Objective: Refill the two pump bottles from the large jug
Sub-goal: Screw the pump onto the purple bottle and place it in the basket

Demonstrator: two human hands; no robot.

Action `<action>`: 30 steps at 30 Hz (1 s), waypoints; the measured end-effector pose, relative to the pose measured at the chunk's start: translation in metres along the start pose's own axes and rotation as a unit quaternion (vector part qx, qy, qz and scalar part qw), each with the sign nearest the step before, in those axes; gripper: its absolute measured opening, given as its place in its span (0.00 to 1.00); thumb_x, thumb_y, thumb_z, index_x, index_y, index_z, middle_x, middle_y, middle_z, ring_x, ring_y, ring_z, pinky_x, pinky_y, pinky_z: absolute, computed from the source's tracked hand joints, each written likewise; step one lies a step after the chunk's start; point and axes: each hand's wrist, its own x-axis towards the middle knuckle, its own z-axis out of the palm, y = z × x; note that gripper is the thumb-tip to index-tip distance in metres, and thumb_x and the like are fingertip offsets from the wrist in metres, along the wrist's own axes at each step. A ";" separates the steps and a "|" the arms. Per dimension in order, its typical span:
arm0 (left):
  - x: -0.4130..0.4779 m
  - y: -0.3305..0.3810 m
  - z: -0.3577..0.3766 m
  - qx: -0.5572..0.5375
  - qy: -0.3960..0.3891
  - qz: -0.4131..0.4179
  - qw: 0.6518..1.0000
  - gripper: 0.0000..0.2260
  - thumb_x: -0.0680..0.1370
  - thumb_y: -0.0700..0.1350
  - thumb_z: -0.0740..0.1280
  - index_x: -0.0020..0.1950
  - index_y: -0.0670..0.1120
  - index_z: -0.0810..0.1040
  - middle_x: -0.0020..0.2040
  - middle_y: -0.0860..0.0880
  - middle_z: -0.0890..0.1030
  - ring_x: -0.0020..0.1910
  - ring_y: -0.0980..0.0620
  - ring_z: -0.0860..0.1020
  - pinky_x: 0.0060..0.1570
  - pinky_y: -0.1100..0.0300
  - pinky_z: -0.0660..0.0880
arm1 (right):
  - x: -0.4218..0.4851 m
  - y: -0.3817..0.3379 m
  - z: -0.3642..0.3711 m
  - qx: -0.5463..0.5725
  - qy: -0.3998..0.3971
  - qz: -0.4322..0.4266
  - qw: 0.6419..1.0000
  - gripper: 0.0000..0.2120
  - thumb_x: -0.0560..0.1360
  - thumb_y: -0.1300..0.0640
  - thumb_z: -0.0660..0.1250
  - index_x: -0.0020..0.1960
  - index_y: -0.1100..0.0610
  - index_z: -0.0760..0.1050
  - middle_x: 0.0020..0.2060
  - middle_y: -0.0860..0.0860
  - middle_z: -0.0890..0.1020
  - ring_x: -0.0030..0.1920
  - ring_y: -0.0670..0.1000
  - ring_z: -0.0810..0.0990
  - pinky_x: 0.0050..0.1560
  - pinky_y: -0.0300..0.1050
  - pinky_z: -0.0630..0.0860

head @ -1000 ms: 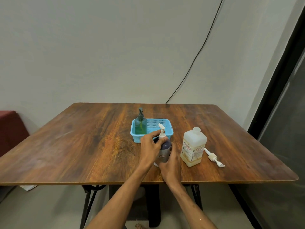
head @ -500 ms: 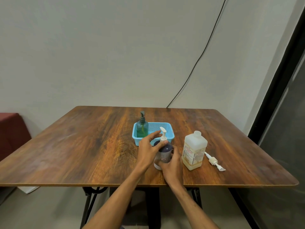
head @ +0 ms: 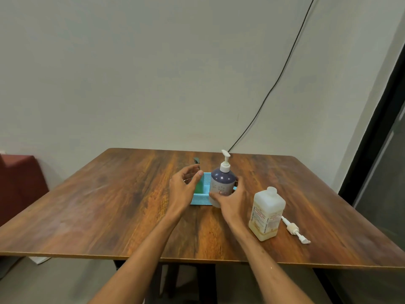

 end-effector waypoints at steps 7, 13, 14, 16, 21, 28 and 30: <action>0.016 -0.015 -0.001 0.011 0.012 -0.002 1.000 0.14 0.77 0.48 0.70 0.61 0.45 0.81 0.55 0.51 0.83 0.52 0.57 0.81 0.45 0.70 0.78 | 0.048 -0.002 0.019 -0.013 0.017 0.013 1.000 0.36 0.63 0.57 0.83 0.64 0.49 0.68 0.60 0.49 0.79 0.55 0.51 0.81 0.53 0.47 0.82; 0.029 -0.030 0.001 0.016 0.013 -0.013 1.000 0.12 0.78 0.46 0.69 0.60 0.44 0.81 0.54 0.52 0.82 0.50 0.59 0.80 0.44 0.72 0.77 | 0.071 0.017 0.035 -0.033 -0.007 0.044 0.998 0.37 0.63 0.61 0.82 0.65 0.53 0.66 0.59 0.50 0.77 0.55 0.48 0.77 0.52 0.39 0.75; 0.031 -0.032 0.001 0.014 0.013 -0.017 1.000 0.12 0.78 0.46 0.69 0.60 0.45 0.81 0.53 0.52 0.82 0.50 0.58 0.80 0.44 0.70 0.77 | 0.075 0.019 0.037 -0.038 -0.014 0.048 0.998 0.38 0.63 0.61 0.82 0.67 0.54 0.66 0.58 0.49 0.76 0.53 0.47 0.76 0.48 0.36 0.74; 0.035 -0.038 0.001 0.011 0.010 -0.024 1.000 0.10 0.78 0.46 0.69 0.59 0.47 0.81 0.53 0.53 0.82 0.51 0.58 0.80 0.46 0.67 0.77 | 0.081 0.025 0.042 -0.056 -0.025 0.057 0.997 0.39 0.64 0.60 0.82 0.68 0.54 0.64 0.57 0.48 0.75 0.53 0.48 0.78 0.47 0.38 0.77; 0.038 -0.052 0.002 0.019 0.014 -0.034 0.999 0.11 0.78 0.47 0.70 0.59 0.47 0.81 0.53 0.54 0.82 0.51 0.58 0.80 0.47 0.66 0.78 | 0.088 0.036 0.050 -0.102 -0.027 0.064 0.992 0.44 0.59 0.59 0.84 0.68 0.56 0.64 0.63 0.54 0.76 0.62 0.55 0.77 0.59 0.52 0.79; 0.041 -0.063 0.004 0.032 0.012 -0.042 0.999 0.12 0.78 0.46 0.69 0.60 0.46 0.81 0.53 0.54 0.82 0.50 0.61 0.79 0.42 0.71 0.76 | 0.084 0.045 0.050 -0.130 -0.038 0.071 0.988 0.43 0.61 0.59 0.84 0.69 0.60 0.66 0.64 0.56 0.75 0.64 0.56 0.75 0.58 0.42 0.72; 0.042 -0.064 0.005 0.037 0.010 -0.041 0.998 0.12 0.78 0.46 0.69 0.60 0.46 0.81 0.54 0.54 0.82 0.49 0.62 0.79 0.41 0.73 0.76 | 0.081 0.045 0.048 -0.130 -0.037 0.069 0.988 0.42 0.62 0.59 0.84 0.70 0.59 0.65 0.64 0.56 0.75 0.64 0.55 0.76 0.58 0.41 0.72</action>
